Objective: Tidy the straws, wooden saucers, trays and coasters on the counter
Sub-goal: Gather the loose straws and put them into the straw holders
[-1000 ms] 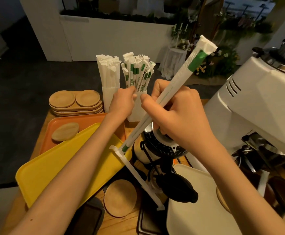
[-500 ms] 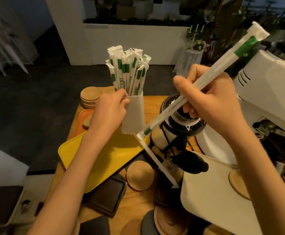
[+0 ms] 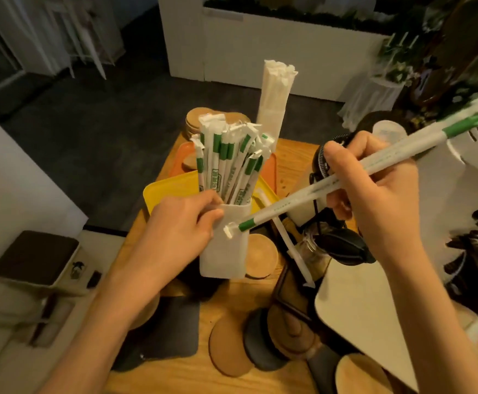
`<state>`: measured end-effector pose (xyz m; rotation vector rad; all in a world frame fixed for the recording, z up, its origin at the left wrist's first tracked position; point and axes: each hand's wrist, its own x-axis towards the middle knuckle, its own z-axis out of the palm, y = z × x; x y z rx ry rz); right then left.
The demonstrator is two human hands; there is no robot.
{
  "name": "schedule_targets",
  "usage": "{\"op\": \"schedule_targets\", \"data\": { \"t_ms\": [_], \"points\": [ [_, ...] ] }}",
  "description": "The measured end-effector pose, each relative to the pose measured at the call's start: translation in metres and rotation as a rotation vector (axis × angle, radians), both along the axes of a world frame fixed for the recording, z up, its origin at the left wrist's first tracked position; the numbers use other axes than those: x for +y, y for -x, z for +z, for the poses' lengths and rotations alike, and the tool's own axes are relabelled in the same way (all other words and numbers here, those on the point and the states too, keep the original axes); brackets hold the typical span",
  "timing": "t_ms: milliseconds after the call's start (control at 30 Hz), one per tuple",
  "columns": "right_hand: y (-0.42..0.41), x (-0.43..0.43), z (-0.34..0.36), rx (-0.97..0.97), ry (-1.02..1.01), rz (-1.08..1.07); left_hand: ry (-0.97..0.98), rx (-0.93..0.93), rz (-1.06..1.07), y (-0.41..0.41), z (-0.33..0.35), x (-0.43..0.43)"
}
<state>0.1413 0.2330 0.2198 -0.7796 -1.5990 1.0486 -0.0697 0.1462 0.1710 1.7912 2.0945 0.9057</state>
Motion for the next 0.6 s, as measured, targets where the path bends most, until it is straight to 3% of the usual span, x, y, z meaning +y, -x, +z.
{"op": "schedule_targets", "data": {
  "t_ms": [300,600],
  "points": [
    [0.006,-0.026,0.012,0.052,-0.146,0.019,0.087,-0.057,0.008,-0.002,-0.006,-0.053],
    [0.019,-0.03,0.004,-0.235,-0.211,0.113,0.196,0.047,-0.06,-0.01,-0.004,-0.073]
  ]
}}
